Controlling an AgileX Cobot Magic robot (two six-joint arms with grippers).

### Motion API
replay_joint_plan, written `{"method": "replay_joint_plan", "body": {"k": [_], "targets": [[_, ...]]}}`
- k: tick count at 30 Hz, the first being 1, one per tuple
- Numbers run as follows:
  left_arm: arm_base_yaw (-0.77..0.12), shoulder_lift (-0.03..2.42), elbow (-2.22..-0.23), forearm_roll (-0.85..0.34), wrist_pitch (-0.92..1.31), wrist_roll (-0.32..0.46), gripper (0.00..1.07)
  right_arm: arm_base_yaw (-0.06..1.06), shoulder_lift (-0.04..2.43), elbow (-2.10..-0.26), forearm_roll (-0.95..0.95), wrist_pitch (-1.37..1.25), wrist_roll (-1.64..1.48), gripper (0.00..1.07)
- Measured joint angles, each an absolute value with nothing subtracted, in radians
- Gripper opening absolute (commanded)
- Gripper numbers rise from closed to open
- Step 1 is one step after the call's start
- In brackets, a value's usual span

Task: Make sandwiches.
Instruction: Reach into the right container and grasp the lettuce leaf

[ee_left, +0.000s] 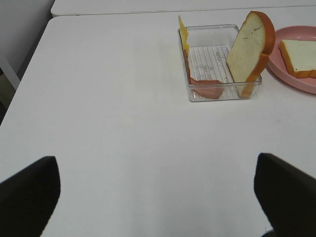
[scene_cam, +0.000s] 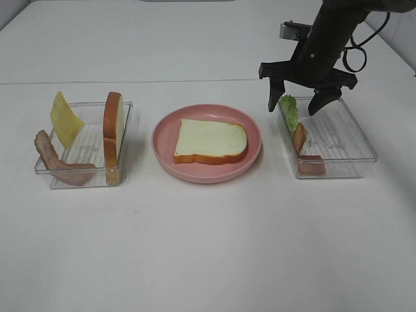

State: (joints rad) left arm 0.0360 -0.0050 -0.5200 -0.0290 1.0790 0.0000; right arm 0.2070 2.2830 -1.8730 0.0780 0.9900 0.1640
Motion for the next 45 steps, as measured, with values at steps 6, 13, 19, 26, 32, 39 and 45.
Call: {"method": "replay_joint_plan", "body": {"k": [6,13,19,26,32,39,45], "targets": [[0.036,-0.005,-0.52,-0.029,1.079,0.0,1.02,0.207,2.284,-1.873,0.1,0.954,0.164,0.74],[0.036,-0.005,-0.52,-0.029,1.079,0.0,1.02,0.207,2.297,-1.873,0.124,0.955,0.164,0.69],[0.036,-0.005,-0.52,-0.029,1.079,0.0,1.02,0.207,2.31,-1.873,0.134,0.967,0.164,0.56],[0.036,-0.005,-0.52,-0.029,1.079,0.0,1.02,0.207,2.31,-1.873,0.134,0.97,0.176,0.41],[0.036,-0.005,-0.52,-0.029,1.079,0.0,1.02,0.207,2.31,-1.873,0.133,0.974,0.191,0.18],[0.036,-0.005,-0.52,-0.029,1.079,0.0,1.02,0.207,2.31,-1.873,0.12,0.981,0.191,0.0],[0.036,-0.005,-0.52,-0.029,1.079,0.0,1.02,0.207,2.31,-1.873,0.115,0.995,0.191,0.0]]}}
